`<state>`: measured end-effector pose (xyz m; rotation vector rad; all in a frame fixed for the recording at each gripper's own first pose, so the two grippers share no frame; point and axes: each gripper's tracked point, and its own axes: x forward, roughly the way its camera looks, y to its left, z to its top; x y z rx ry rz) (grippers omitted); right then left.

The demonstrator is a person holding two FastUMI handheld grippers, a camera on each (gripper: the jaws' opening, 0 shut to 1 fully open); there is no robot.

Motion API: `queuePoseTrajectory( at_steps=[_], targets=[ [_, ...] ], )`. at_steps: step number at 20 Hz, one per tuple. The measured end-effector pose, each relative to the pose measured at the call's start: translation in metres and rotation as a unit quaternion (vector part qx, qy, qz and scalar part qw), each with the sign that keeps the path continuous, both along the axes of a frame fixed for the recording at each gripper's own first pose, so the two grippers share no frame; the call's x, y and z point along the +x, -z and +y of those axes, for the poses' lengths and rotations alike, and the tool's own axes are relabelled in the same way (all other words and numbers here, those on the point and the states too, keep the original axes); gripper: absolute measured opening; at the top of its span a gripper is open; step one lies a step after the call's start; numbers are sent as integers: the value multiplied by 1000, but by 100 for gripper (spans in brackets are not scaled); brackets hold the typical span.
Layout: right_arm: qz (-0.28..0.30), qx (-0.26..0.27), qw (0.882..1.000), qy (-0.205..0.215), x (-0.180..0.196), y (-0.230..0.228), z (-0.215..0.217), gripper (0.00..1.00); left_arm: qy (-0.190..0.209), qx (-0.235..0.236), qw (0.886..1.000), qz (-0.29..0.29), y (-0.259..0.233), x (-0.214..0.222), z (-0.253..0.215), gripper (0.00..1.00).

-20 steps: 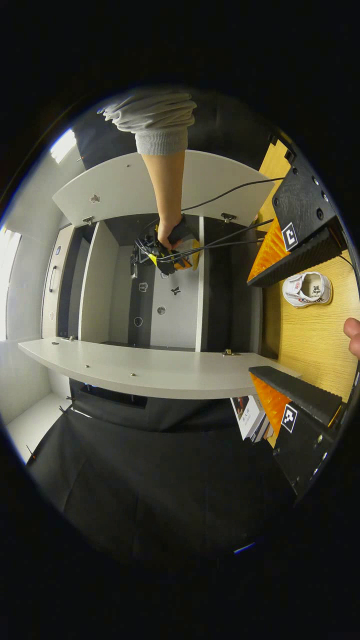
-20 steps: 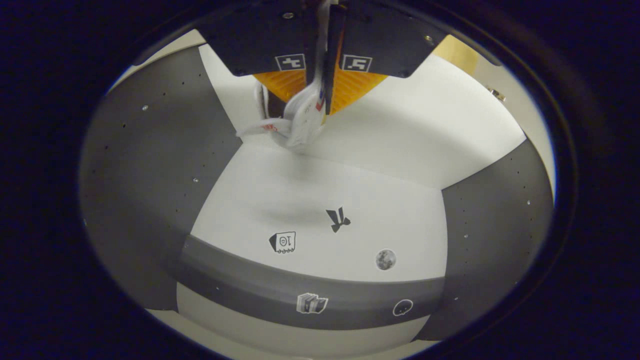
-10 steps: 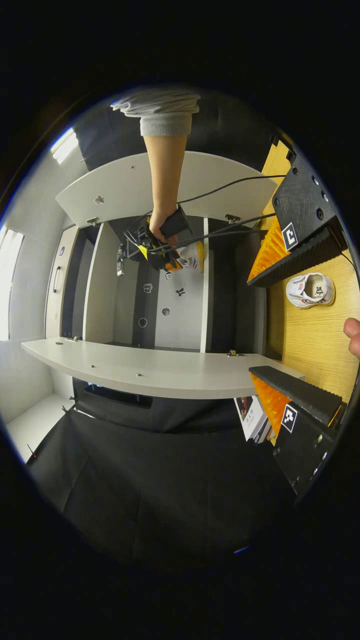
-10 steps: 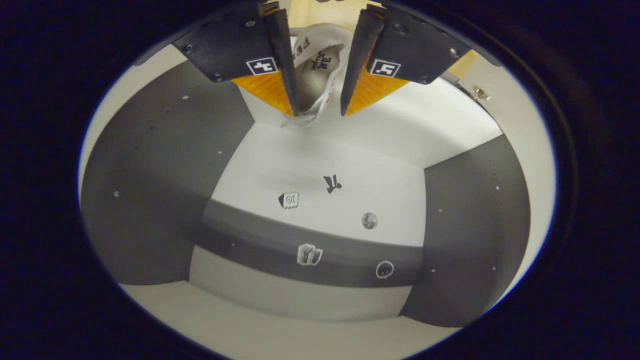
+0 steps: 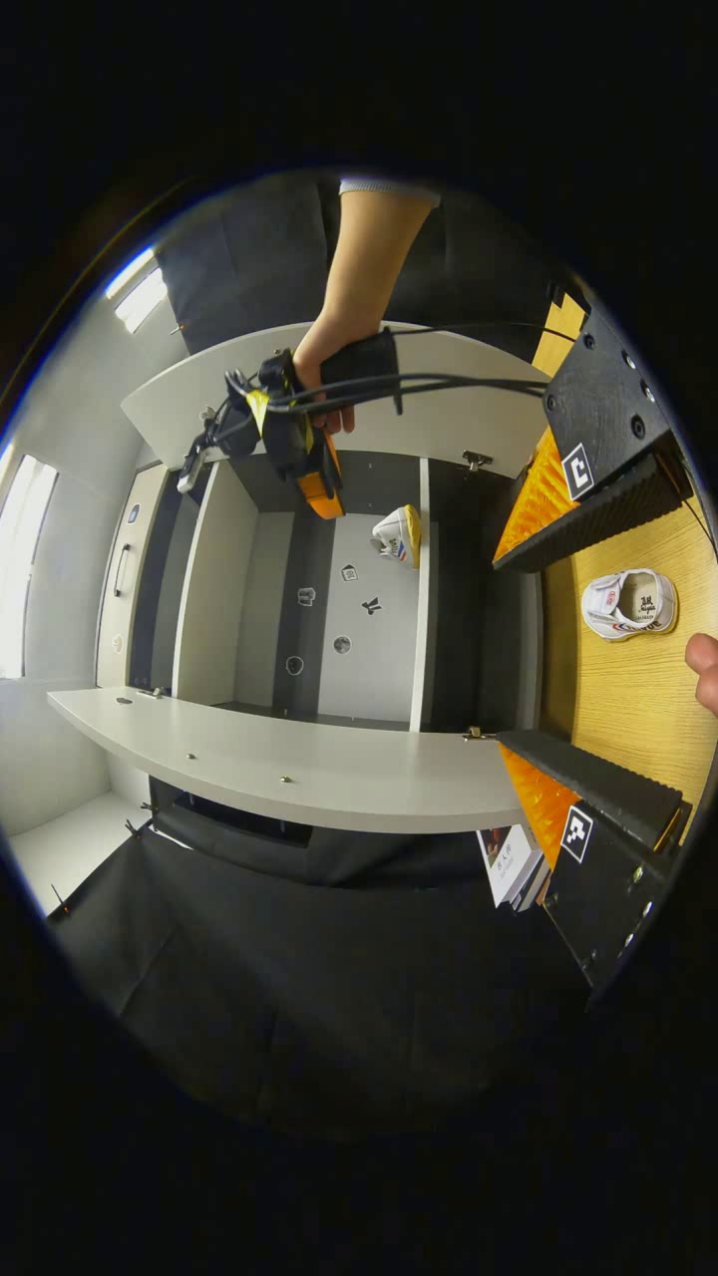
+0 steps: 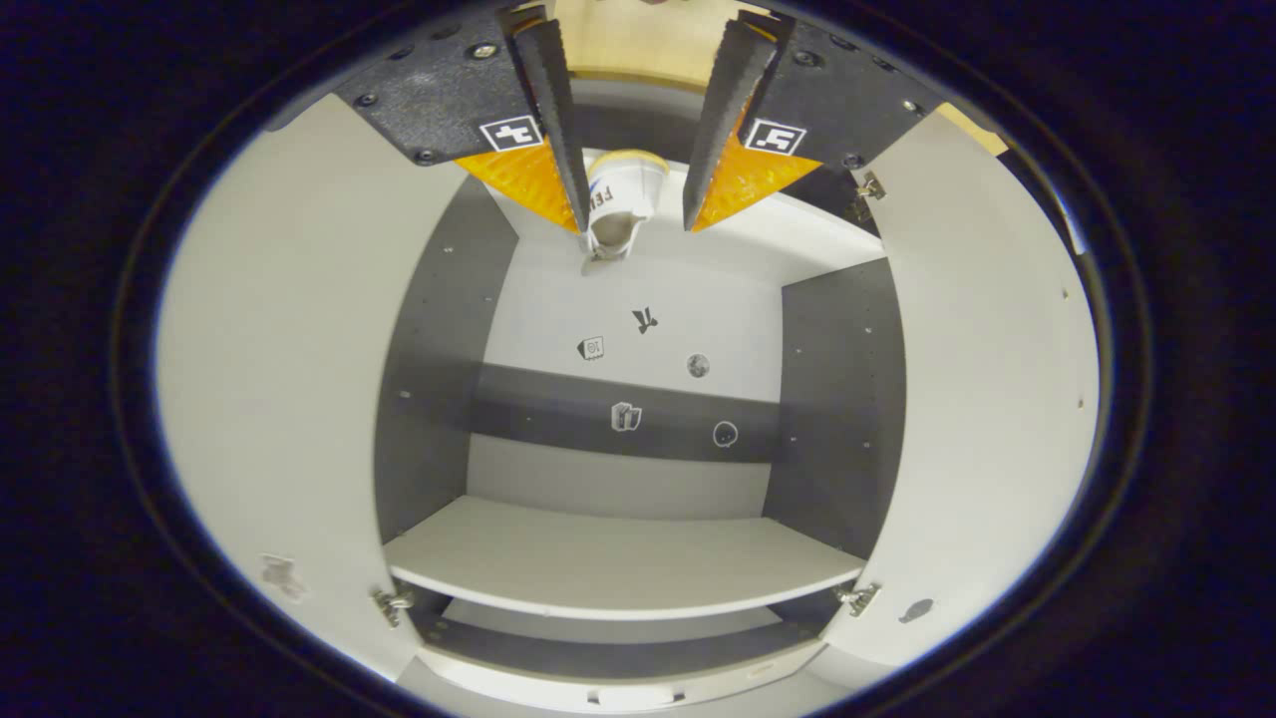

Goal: Grab one shoe with the right hand and put it into the shoe cabinet, grab the other shoe with the left hand and put it into the shoe cabinet; then close the right door with the right hand and the left door with the left hand.

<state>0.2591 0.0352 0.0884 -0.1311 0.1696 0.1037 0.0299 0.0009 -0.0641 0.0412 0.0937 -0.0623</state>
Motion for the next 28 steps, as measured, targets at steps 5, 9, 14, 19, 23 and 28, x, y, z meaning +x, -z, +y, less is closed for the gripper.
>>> queuePoseTrajectory(
  at_steps=[5,9,14,19,23,28],
  targets=[
    [-28,46,998,24,-74,39,-15,69,12,-2,1000,7,9,0,-12,95],
    [-73,29,996,47,-120,69,-29,67,18,1,1000,24,24,-2,-20,95],
    [-86,9,996,34,-172,96,-19,74,23,11,998,51,49,-1,-25,95],
    [-83,13,996,38,-206,120,-15,86,22,15,995,91,83,2,-26,95],
    [-70,24,997,33,-225,137,-13,97,27,20,989,144,123,8,-25,95],
    [-65,22,997,41,-237,146,-23,97,33,35,973,226,189,14,-20,95]
  ],
)
